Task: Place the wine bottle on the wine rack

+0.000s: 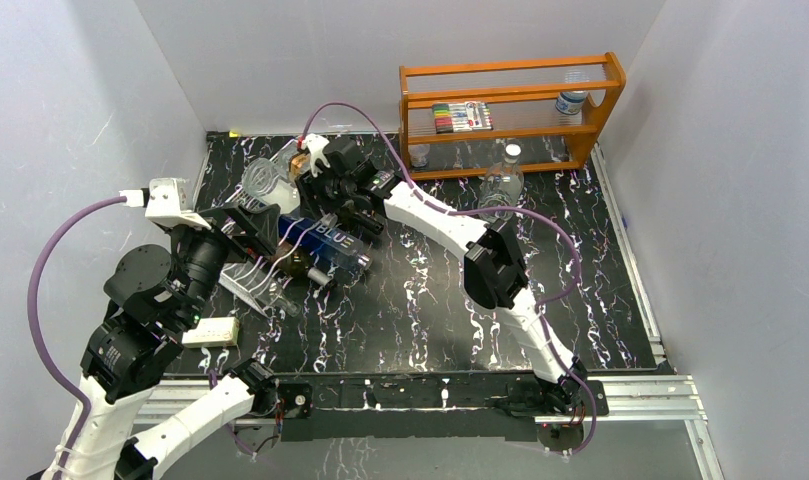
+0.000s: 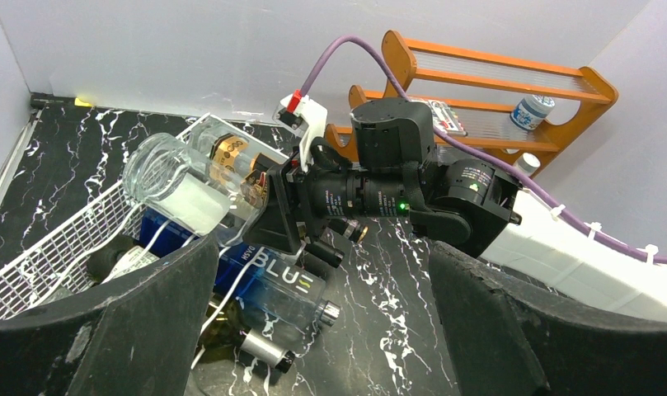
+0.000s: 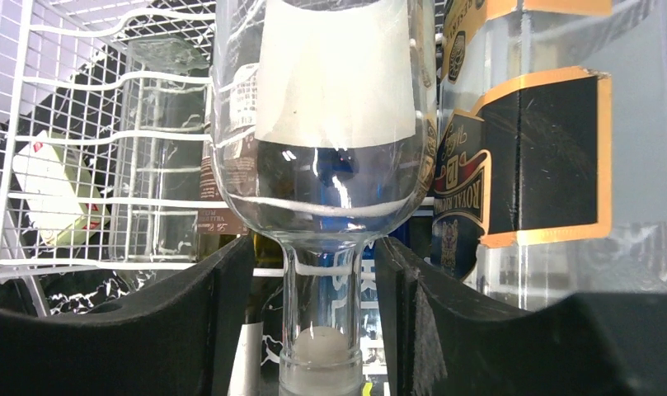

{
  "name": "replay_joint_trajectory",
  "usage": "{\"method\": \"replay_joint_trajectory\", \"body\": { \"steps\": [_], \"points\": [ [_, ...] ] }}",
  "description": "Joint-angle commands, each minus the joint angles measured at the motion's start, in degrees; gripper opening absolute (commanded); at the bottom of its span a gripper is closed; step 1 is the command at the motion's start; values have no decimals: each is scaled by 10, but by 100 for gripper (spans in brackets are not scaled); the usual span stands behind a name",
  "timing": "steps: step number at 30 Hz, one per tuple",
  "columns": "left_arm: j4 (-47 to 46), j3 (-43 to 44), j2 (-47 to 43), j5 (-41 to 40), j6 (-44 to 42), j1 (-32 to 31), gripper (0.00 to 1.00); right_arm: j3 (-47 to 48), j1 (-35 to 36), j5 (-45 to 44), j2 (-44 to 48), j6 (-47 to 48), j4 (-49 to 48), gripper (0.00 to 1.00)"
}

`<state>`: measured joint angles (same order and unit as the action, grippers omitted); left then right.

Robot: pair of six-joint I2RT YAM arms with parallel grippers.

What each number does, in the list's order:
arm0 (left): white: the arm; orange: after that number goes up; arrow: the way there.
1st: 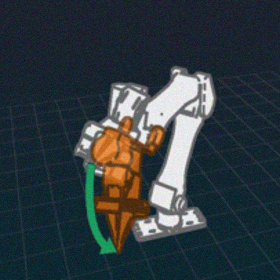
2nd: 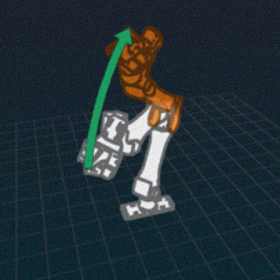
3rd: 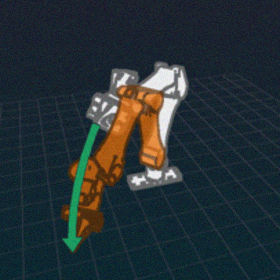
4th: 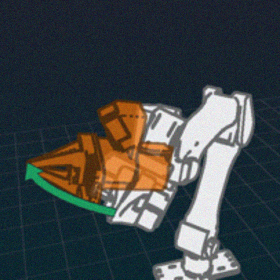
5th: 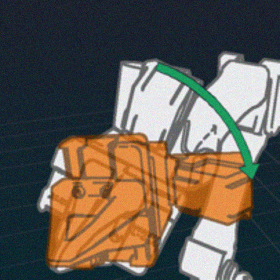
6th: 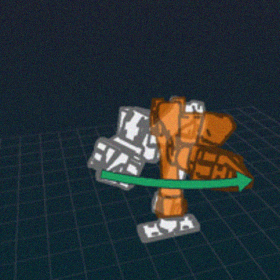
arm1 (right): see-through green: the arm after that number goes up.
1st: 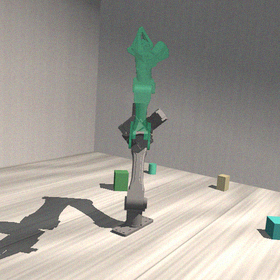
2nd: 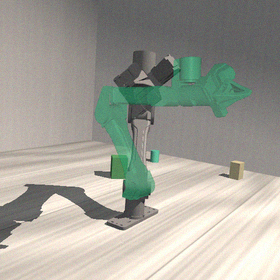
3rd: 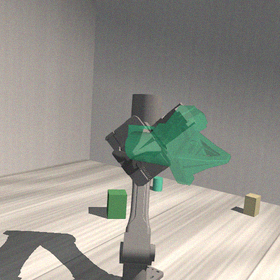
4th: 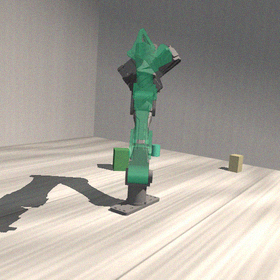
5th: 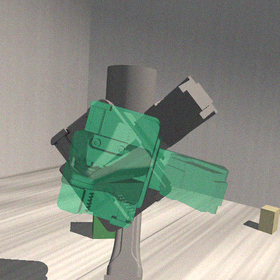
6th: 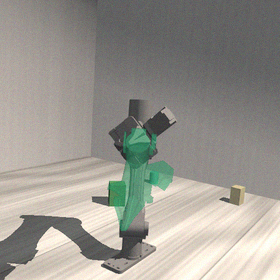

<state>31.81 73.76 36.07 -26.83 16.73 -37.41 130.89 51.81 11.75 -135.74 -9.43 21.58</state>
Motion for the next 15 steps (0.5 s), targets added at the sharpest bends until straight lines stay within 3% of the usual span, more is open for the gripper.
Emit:
{"method": "replay_joint_trajectory", "body": {
  "steps": [1,9,15],
  "points": [
    [0,2,-1,-6,1,-1,98,-30,-1,-8,110,-7,-154,67],
    [1,-5,-1,1,9,0,98,-190,-3,-81,260,8,-233,68],
    [7,-12,1,5,11,-2,98,-327,-9,-241,397,48,-221,67]
  ]
}}
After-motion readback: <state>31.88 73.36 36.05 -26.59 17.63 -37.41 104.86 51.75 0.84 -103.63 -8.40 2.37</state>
